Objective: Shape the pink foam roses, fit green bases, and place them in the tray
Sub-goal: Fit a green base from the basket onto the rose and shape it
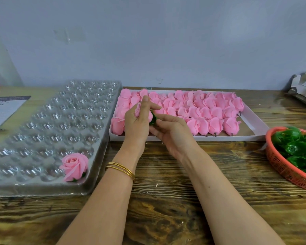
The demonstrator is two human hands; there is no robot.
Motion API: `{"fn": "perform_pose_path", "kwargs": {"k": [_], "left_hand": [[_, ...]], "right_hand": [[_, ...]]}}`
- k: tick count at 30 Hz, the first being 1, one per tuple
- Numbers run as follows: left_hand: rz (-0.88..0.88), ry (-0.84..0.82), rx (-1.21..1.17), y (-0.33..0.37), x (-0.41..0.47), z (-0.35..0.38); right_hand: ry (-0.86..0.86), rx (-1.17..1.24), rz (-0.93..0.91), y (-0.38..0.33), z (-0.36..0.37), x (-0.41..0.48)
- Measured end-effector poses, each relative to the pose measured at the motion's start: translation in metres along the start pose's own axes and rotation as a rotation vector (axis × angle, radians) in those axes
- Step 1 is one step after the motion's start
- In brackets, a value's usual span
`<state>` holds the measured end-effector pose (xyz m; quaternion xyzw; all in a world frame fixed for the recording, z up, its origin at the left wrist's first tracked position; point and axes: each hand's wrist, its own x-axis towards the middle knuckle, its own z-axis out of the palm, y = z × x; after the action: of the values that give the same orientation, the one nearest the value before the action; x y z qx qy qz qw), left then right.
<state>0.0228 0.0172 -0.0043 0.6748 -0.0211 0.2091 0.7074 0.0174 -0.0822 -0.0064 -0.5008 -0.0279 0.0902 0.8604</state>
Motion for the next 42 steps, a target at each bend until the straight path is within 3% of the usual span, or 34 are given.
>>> {"fn": "perform_pose_path", "kwargs": {"k": [19, 27, 34, 42], "left_hand": [[-0.071, -0.044, -0.079, 0.0039, 0.0007, -0.0024], [-0.059, -0.050, -0.066, 0.0007, 0.0019, -0.0026], [-0.151, -0.051, -0.153, 0.0053, 0.0004, -0.0035], [-0.196, -0.084, -0.176, 0.0055, 0.0015, -0.0030]], "right_hand": [[0.082, -0.274, -0.157, 0.0029, -0.0040, -0.0048], [0.051, -0.162, -0.117, 0.0032, -0.0001, -0.0037], [0.011, 0.007, -0.020, -0.0011, 0.0012, -0.0023], [0.011, -0.023, -0.017, -0.0027, -0.0009, -0.0054]]}}
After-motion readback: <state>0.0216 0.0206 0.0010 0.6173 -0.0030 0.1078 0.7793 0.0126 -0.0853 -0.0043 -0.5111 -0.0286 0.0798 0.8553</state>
